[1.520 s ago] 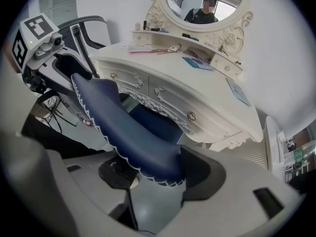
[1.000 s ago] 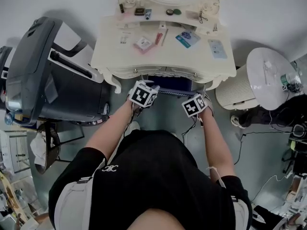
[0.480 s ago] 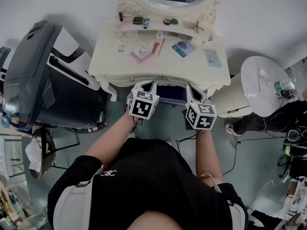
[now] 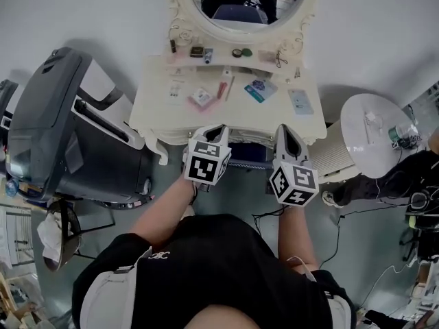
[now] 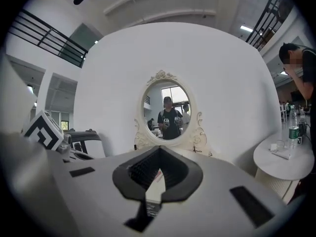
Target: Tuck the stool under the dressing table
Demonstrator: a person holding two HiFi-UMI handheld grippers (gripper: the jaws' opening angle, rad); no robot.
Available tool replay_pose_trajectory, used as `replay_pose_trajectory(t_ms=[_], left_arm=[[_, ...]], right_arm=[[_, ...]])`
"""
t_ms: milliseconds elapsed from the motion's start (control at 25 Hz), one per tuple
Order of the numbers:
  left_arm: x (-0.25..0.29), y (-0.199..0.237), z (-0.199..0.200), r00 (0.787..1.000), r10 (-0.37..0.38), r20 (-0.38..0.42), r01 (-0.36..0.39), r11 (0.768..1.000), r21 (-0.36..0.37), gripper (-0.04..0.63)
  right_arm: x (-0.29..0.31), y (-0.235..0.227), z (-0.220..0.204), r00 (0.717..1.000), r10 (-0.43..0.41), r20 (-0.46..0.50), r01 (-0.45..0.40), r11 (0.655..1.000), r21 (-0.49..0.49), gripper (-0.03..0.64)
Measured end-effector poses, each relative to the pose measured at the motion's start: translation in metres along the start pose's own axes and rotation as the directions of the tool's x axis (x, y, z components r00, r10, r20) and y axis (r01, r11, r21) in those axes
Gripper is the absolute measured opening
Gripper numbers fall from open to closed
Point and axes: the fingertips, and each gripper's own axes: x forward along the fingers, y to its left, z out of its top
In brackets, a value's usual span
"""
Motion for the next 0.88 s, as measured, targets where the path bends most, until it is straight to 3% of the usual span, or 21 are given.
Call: replay_pose_trajectory(t_ms=[880], left_arm=[[-0.014,-0.004,0.001,1.0,-0.012,0.009,0.011,0.999,0.034,0.008]], right_arm=[[-0.011,0.018,-0.025,0.997,0.006,-0.08,-0.01,0.999,-0.047,0.009]])
